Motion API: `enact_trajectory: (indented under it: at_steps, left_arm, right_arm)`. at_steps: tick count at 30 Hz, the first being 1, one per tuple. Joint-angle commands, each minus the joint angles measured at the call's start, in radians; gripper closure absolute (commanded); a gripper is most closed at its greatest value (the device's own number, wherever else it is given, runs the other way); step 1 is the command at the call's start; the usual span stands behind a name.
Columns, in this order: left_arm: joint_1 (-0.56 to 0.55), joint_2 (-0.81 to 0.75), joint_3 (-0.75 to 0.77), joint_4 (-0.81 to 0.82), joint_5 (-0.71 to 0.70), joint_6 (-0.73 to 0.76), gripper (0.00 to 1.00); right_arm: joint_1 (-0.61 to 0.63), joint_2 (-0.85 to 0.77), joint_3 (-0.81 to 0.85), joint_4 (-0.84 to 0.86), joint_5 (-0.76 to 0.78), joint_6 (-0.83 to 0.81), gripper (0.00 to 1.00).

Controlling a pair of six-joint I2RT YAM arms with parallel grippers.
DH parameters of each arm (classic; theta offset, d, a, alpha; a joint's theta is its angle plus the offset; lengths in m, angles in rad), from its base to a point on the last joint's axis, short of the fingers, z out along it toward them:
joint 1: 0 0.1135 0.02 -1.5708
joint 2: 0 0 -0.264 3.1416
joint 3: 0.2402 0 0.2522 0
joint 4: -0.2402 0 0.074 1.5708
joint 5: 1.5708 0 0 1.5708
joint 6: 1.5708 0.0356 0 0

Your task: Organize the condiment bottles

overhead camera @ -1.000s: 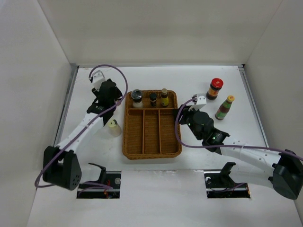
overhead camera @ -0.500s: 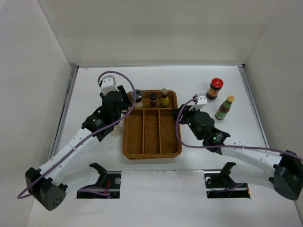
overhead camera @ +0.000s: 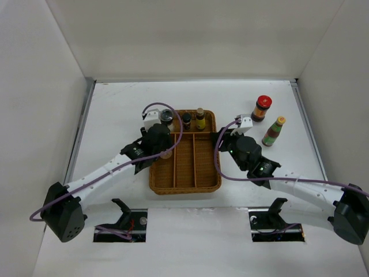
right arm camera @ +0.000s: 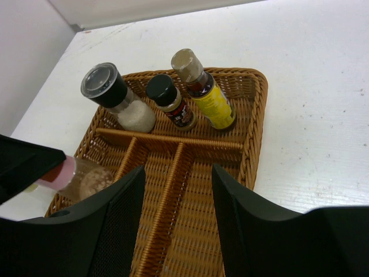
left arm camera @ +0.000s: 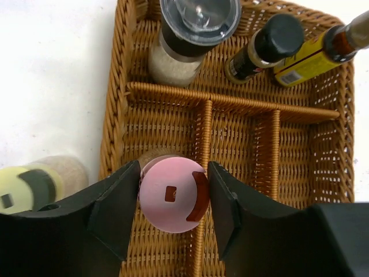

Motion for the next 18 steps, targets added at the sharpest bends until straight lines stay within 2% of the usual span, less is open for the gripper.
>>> enact_trajectory:
  at_steps: [1,8,13,18]
  left_arm:
    - [0.001,0.021,-0.031,0.143,0.019,-0.015,0.65]
    - [0.021,0.088,-0.061,0.239,0.036,0.008,0.6]
    - [0.004,0.096,-0.052,0.225,-0.01,0.032,0.44]
    - [-0.039,0.026,-0.024,0.188,-0.082,0.088,0.33]
  right_arm:
    - [-0.001,-0.02,0.0,0.05,-0.006,-0.001,0.46]
    - [0.002,-0.015,0.001,0.051,-0.006,-0.001,0.46]
    - [-0.001,-0.02,0.0,0.051,-0.006,-0.001,0.46]
    - [0.001,-0.015,-0.002,0.054,-0.006,-0.001,0.45]
